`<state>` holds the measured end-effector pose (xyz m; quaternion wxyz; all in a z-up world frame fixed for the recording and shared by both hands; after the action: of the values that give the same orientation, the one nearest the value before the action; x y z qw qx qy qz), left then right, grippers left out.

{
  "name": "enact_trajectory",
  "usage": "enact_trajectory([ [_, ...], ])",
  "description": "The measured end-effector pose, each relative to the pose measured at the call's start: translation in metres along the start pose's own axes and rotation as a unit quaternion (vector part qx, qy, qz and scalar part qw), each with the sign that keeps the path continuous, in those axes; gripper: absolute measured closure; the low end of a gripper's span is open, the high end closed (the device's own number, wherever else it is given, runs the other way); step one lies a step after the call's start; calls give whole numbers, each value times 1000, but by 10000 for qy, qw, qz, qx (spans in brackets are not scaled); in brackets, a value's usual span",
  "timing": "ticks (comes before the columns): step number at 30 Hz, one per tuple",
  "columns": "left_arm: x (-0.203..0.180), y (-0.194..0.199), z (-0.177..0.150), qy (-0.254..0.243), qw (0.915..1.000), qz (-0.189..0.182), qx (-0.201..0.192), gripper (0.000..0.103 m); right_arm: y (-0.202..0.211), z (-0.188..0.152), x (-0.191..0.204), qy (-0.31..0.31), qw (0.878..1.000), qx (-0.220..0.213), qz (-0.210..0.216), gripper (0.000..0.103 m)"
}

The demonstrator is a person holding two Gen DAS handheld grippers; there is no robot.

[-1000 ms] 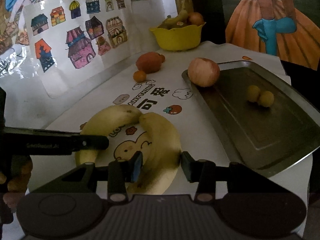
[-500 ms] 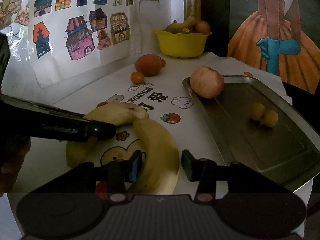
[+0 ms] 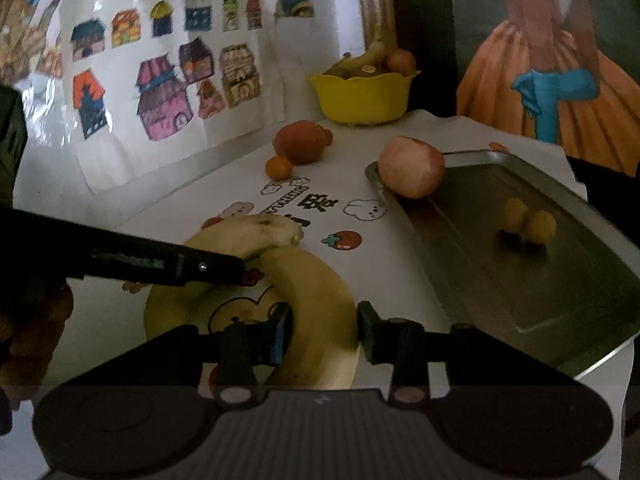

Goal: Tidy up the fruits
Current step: 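Carry both bananas onto the metal tray beside the apple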

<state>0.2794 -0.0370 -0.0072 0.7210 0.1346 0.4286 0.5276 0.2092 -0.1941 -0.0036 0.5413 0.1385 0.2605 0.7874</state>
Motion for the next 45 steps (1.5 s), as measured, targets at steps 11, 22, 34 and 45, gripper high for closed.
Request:
enact_trajectory([
  [11,-40,3,20,244,9983,-465,-250,64,40,9,-52,-830,9939,-725,36,64],
  [22,-122,-44,37,70,9956,-924,-162,64,56,17,-145,-1122,9840,-982,-974,63],
  [34,-152,-105,36,-199,9975,-648,-199,64,32,-8,-192,-1349,9807,-657,-1253,63],
  [45,-150,-124,36,-337,9964,-568,-528,64,22,-9,-195,-1360,9803,-582,-1309,63],
])
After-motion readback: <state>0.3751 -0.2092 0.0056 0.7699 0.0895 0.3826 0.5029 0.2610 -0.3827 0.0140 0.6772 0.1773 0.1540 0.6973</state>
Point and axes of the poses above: each gripper's, at about its wrist camera, not at the fingertips, and y roughly against the way its jaws point, x to its left, z to its top, the point moved 4 cm from there along -y, roughly the way its jaws point, and after that the axes turned 15 degrees about y, right-handed, at the moved point
